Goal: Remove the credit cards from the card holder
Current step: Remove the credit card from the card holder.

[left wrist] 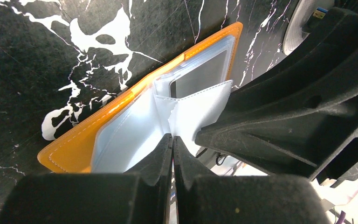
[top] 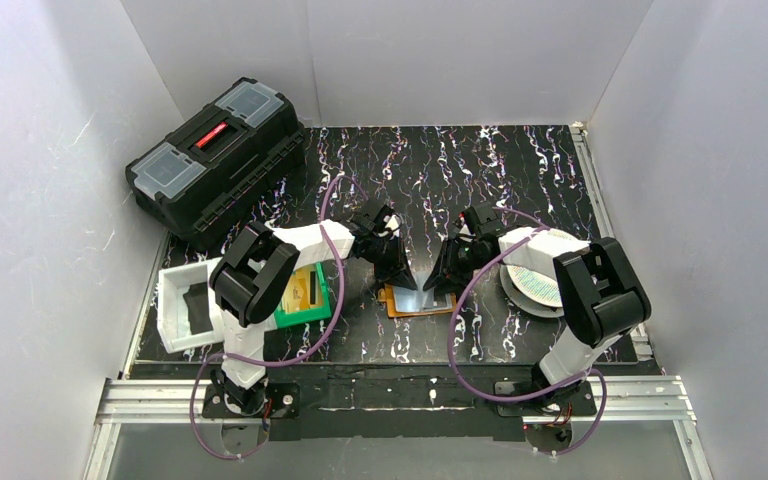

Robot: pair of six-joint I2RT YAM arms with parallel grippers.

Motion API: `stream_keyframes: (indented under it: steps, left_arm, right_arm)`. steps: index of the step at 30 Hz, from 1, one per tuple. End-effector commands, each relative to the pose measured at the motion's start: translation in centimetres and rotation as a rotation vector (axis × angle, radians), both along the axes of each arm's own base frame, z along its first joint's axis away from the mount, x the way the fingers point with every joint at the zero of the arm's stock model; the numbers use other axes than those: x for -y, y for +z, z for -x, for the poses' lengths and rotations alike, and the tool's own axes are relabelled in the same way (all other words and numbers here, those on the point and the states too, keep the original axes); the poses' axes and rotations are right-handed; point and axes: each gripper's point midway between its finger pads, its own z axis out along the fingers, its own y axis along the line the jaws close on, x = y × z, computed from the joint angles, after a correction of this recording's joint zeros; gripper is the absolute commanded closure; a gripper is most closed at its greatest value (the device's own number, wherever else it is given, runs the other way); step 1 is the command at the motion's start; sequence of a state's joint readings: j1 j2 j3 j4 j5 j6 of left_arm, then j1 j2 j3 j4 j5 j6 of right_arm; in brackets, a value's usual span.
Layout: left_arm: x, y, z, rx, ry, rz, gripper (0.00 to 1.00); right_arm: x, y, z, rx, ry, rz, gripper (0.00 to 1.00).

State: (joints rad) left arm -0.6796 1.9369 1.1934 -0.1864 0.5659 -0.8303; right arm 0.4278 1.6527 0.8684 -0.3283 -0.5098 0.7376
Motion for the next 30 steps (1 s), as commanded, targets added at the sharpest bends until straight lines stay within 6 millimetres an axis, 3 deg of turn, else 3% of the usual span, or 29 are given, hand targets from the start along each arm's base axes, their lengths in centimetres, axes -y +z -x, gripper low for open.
stream_keyframes:
  steps: [1, 9, 13, 16, 20, 25, 30]
  left_arm:
    - [-0.2, 1.8, 0.1, 0.021, -0.016, 0.014, 1.0]
    - [-1.0, 1.7, 0.0, 0.038, -0.029, -0.042, 1.0]
    - [-1.3, 2.1, -0.2, 0.057, -0.036, -0.058, 0.8]
    - [-1.8, 2.8, -0.3, 0.08, -0.034, -0.085, 0.74]
    - [-3.0, 3.5, -0.6, 0.12, -0.02, -0.147, 0.74]
    - [-4.6, 4.1, -0.5, 0.15, -0.005, -0.213, 0.82]
    - [-5.4, 4.6, -0.1, 0.164, 0.004, -0.23, 0.88]
  right_arm:
    - [-1.0, 1.0, -0.9, 0.027, 0.001, -0.049, 0.64]
    - [-0.9, 1.7, -1.1, 0.05, -0.01, -0.049, 0.81]
    - [-1.1, 1.9, -1.1, 0.051, -0.001, -0.063, 0.83]
    - [-1.3, 2.0, -1.1, 0.055, 0.007, -0.073, 0.82]
    - [-1.7, 2.6, -1.2, 0.066, 0.017, -0.088, 0.77]
    - [-2.2, 3.5, -1.3, 0.084, 0.029, -0.103, 0.66]
    - [-3.3, 3.9, -1.1, 0.087, 0.058, -0.12, 0.63]
